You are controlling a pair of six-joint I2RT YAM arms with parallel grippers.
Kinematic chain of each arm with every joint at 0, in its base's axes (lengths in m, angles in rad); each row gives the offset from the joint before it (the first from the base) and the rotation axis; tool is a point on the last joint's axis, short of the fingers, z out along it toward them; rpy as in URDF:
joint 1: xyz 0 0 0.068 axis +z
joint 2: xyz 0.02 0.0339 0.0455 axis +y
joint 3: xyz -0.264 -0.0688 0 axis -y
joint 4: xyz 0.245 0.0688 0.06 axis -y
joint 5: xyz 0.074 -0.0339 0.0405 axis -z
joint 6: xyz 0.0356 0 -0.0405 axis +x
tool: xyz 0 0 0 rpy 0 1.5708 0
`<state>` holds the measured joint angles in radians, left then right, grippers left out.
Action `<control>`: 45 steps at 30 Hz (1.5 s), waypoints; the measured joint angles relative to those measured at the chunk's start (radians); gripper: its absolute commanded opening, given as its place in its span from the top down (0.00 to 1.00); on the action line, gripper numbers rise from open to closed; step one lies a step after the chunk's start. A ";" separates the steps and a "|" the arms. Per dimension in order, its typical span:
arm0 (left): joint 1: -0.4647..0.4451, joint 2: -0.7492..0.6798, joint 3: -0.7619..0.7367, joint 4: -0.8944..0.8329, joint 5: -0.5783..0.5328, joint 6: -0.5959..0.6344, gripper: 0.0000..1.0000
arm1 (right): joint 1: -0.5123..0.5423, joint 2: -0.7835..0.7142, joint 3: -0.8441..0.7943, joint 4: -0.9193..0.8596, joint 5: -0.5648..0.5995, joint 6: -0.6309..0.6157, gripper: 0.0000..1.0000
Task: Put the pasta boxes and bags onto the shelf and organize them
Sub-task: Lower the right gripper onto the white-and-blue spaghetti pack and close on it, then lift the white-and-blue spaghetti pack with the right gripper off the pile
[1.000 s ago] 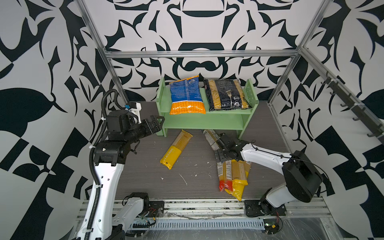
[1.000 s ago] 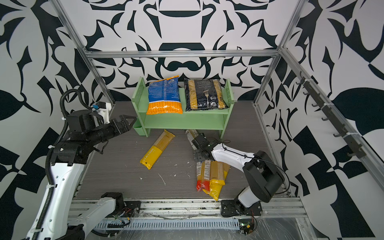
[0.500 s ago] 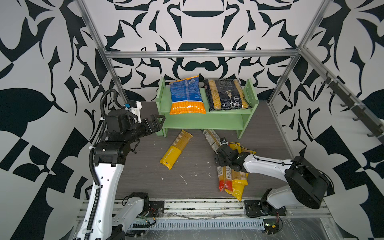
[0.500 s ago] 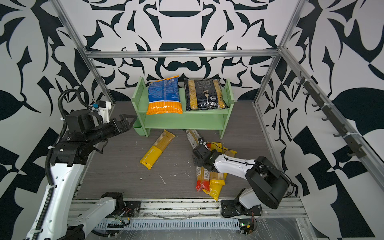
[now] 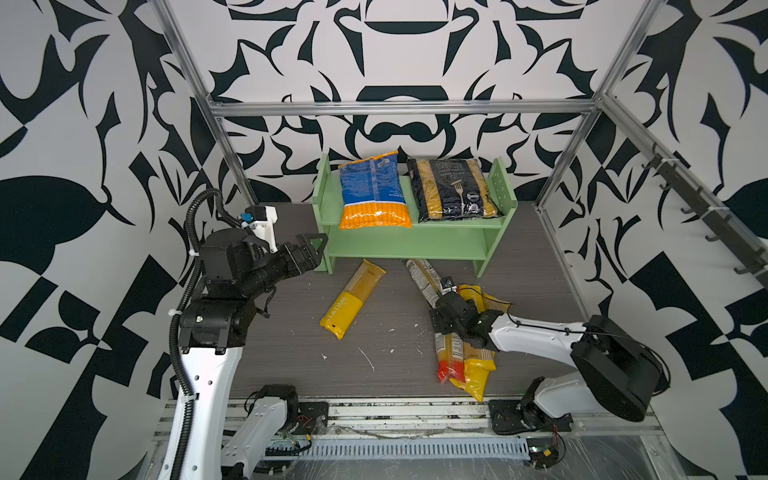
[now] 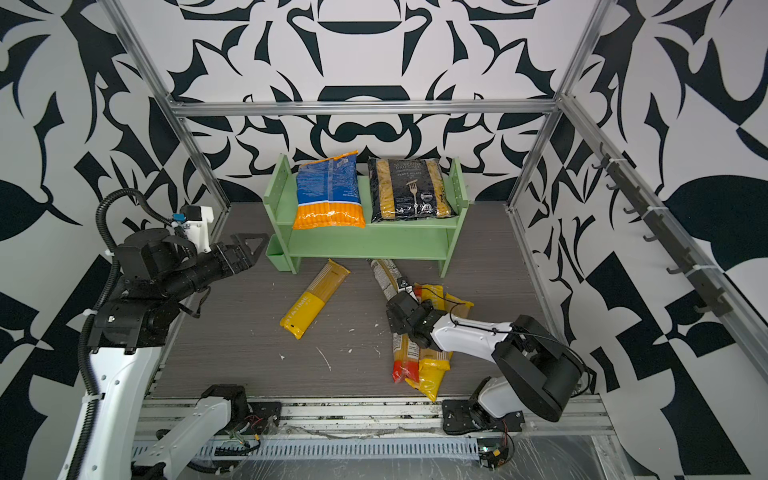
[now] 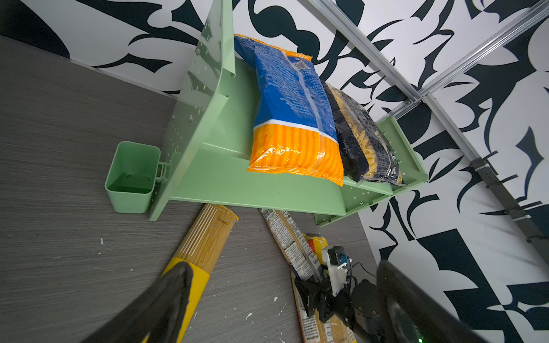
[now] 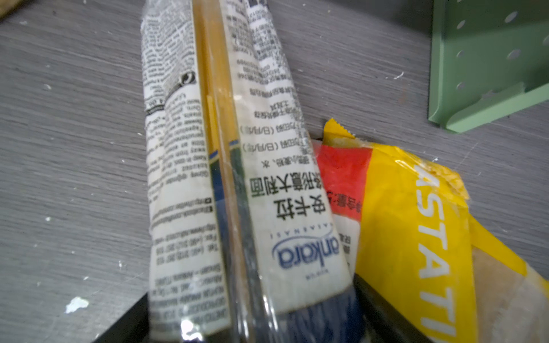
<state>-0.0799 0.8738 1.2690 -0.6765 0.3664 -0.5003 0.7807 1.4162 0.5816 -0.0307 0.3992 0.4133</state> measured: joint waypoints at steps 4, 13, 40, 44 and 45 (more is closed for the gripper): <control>0.000 -0.004 0.000 0.000 0.000 -0.006 0.00 | 0.000 -0.021 -0.001 -0.008 0.000 -0.015 0.41; 0.000 0.004 -0.019 -0.001 0.000 -0.009 0.01 | 0.000 -0.048 0.017 -0.049 -0.005 -0.032 0.72; 0.000 0.092 -0.019 0.017 -0.003 0.004 0.00 | 0.075 -0.455 0.002 -0.467 -0.063 0.066 1.00; 0.000 0.114 -0.018 0.031 -0.004 0.005 0.00 | 0.088 -0.523 0.002 -0.526 -0.063 0.084 1.00; 0.000 0.119 -0.017 0.032 -0.005 0.005 0.01 | 0.091 -0.539 0.002 -0.540 -0.063 0.086 1.00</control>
<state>-0.0799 0.9928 1.2522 -0.6441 0.3618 -0.4950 0.8719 0.8776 0.5835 -0.5705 0.3359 0.4995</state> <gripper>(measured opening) 0.995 0.419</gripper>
